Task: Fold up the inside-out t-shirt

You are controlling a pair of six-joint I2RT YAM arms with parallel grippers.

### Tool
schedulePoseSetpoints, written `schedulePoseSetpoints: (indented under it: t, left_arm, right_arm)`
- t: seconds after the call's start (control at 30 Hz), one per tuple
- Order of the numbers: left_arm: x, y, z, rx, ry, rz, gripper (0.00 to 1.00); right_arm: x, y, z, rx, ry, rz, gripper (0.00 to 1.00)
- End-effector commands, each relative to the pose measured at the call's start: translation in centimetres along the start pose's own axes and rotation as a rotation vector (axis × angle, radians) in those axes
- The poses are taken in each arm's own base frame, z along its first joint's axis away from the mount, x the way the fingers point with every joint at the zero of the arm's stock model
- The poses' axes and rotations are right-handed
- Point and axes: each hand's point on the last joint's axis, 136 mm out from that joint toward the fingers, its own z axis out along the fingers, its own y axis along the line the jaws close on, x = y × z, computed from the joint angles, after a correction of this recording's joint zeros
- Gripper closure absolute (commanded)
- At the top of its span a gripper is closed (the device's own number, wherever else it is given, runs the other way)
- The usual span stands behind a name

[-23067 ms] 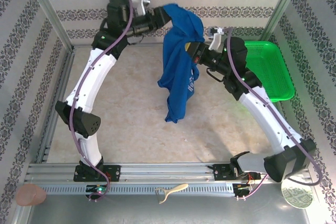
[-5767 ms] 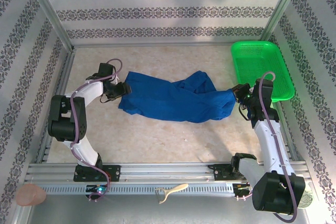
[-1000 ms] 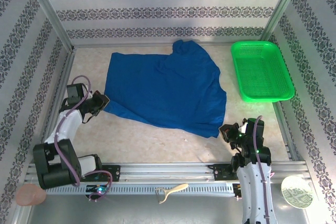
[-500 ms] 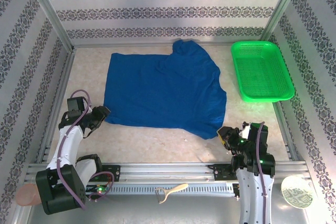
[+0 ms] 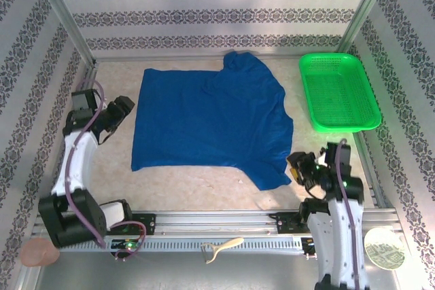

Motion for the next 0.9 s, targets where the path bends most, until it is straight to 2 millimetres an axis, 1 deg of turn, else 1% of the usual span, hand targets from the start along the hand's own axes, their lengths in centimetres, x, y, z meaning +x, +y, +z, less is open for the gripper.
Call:
schedulePoseSetpoints:
  t: [0.0, 0.03, 0.1, 0.17, 0.2, 0.23, 0.3, 0.37, 0.4, 0.47, 0.6, 0.77, 0.87]
  left_arm:
    - [-0.4, -2.3, 4.5, 0.079, 0.113, 0.036, 0.27]
    - [-0.4, -2.7, 6.4, 0.075, 0.158, 0.053, 0.27]
    - [-0.8, -3.5, 9.5, 0.068, 0.218, 0.084, 0.26]
    - [-1.8, -4.3, 12.5, 0.060, 0.255, 0.107, 0.26]
    - [-2.8, -5.5, 13.4, 0.074, 0.252, 0.127, 0.26]
    - [-3.1, -5.6, 14.5, 0.066, 0.264, 0.128, 0.26]
    - [-4.2, -6.0, 16.8, 0.062, 0.273, 0.125, 0.26]
    - [-4.8, -6.0, 18.6, 0.060, 0.279, 0.113, 0.25]
    - [-5.0, -5.6, 19.5, 0.052, 0.287, 0.104, 0.25]
    - [-5.2, -5.0, 20.8, 0.035, 0.303, 0.091, 0.25]
    - [-5.1, -3.8, 22.6, 0.011, 0.317, 0.072, 0.25]
    - [-5.1, -3.1, 23.5, -0.001, 0.315, 0.065, 0.25]
    - [-5.0, -2.6, 23.9, -0.011, 0.312, 0.055, 0.25]
  right_arm:
    - [-5.5, 3.9, 3.3, -0.063, -0.122, -0.083, 0.61]
    - [-6.1, 4.5, 4.4, -0.046, -0.123, -0.102, 0.62]
    - [-7.3, 5.6, 6.7, 0.002, -0.124, -0.140, 0.63]
    - [-8.2, 6.7, 9.4, 0.053, -0.129, -0.166, 0.63]
    - [-8.6, 7.1, 10.7, 0.075, -0.129, -0.168, 0.64]
    - [-8.7, 7.2, 11.8, 0.097, -0.127, -0.166, 0.64]
    - [-9.2, 7.0, 13.7, 0.161, -0.146, -0.161, 0.66]
    - [-9.6, 5.9, 14.8, 0.218, -0.167, -0.136, 0.68]
    - [-9.7, 4.9, 15.1, 0.251, -0.183, -0.113, 0.69]
    - [-9.9, 2.8, 15.1, 0.306, -0.215, -0.059, 0.69]
    - [-9.2, -1.5, 13.7, 0.398, -0.267, 0.032, 0.67]
    - [-8.0, -3.7, 11.5, 0.455, -0.296, 0.069, 0.63]
    - [-6.6, -5.0, 11.0, 0.488, -0.262, 0.096, 0.61]
